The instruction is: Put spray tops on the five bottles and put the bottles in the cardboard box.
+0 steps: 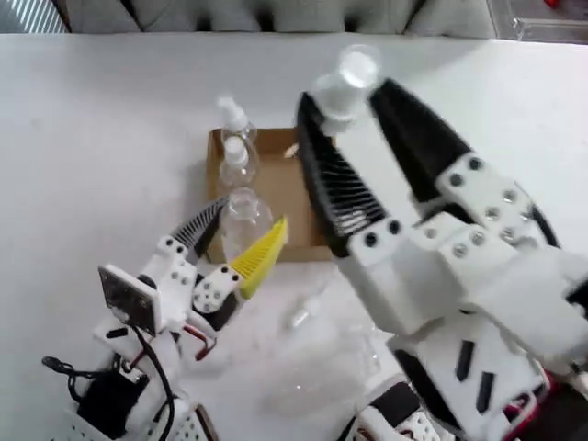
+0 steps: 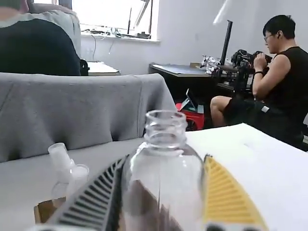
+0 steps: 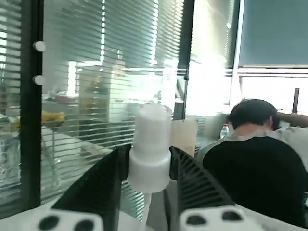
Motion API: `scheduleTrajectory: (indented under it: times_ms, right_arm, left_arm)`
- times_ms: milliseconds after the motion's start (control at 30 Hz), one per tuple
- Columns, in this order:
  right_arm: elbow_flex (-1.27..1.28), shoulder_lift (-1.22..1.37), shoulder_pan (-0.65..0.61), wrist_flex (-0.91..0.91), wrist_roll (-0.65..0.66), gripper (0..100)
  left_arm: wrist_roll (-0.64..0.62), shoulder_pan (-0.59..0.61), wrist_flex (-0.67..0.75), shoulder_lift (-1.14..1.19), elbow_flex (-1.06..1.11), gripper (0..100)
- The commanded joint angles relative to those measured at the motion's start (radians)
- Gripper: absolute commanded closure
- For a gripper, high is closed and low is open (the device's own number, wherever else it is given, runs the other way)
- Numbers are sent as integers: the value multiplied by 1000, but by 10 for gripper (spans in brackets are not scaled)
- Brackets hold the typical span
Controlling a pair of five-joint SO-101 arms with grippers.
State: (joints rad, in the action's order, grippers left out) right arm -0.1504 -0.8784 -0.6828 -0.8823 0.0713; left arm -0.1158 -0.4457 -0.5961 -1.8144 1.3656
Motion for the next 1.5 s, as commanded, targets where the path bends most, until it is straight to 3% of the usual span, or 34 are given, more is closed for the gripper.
scheduleTrajectory:
  times_ms: [0, 833, 1467]
  right_arm:
    - [-35, 41, -68, -31, -11, 983]
    - [107, 74, -85, -35, -60, 983]
    - [442, -47, -79, -42, -51, 980]
  left_arm:
    - [-8, -10, 2, -13, 14, 980]
    - [-3, -4, 2, -13, 37, 980]
    - [-6, -4, 2, -13, 32, 980]
